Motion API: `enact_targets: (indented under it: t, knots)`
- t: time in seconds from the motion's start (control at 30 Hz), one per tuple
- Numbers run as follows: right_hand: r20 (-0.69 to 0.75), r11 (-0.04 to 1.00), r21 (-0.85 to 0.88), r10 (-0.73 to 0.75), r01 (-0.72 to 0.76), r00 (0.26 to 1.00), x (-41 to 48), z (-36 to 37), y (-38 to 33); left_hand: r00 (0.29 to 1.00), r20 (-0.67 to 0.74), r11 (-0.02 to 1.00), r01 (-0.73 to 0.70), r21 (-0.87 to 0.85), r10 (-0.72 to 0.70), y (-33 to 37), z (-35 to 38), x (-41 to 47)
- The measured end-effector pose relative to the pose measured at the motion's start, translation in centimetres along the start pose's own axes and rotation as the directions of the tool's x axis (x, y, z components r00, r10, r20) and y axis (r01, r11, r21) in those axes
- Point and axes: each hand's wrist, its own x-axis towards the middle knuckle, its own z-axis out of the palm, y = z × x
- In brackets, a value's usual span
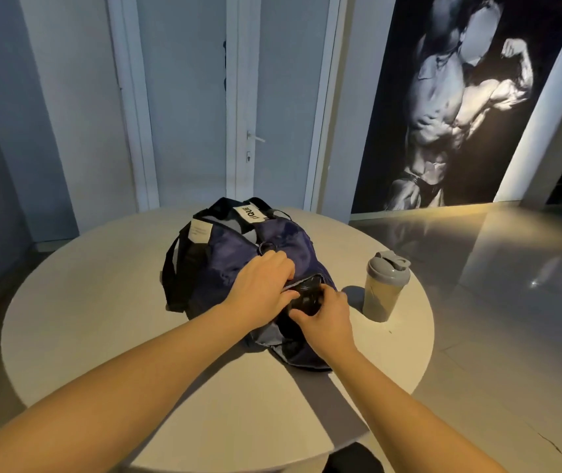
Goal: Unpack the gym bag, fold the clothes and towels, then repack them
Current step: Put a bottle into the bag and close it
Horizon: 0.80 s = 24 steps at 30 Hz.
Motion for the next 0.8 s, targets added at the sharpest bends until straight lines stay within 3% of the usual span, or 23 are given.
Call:
enact_targets:
  t: [0.1,0.2,0.3,0.43,0.53,0.63,0.7,0.73,0.8]
  knots:
    - [-0.141,0.999,-0.023,0.039,-0.043,0.989,-0.3,-1.5,3.1,0.999,-0.023,0.995,-0.020,0.094,0.022,0.4,1.2,0.3]
    - [0.026,0.964,-0.153,0.225,-0.218,0.974,-0.3,-2.6,4.9,1.000,0.021,0.984,-0.022,0.176,0.019,1.2,2.3,1.1]
    - [0.149,0.957,-0.153,0.268,-0.246,0.952,-0.3,-2.7,5.3,0.996,0.093,0.973,-0.032,0.228,0.011,1.5,3.2,1.9]
    - [0.158,0.924,0.219,0.282,-0.312,0.946,-1.2,-3.7,3.4,0.997,0.082,0.969,-0.019,0.248,-0.002,1.5,3.7,3.0]
    - [0.135,0.911,0.324,0.224,-0.256,0.965,-3.5,-5.6,2.1,0.997,0.034,0.975,0.064,0.211,-0.073,1.4,3.2,4.3]
    - [0.267,0.794,0.399,0.379,-0.460,0.886,-6.6,-6.7,3.5,0.993,0.029,0.978,0.108,0.180,-0.115,0.8,2.5,5.4]
    - [0.455,0.801,0.216,0.423,-0.558,0.783,-7.5,-7.5,4.1,0.994,0.061,0.976,0.075,0.207,-0.090,0.8,2.7,5.5]
    - [0.500,0.855,0.065,0.419,-0.515,0.758,-7.3,-7.9,4.5,0.994,0.086,0.974,0.045,0.223,-0.065,1.0,3.0,5.2]
    - [0.423,0.931,-0.184,0.364,-0.314,0.830,-5.7,-8.7,4.9,0.995,0.101,0.970,-0.002,0.242,-0.023,1.3,3.9,4.5]
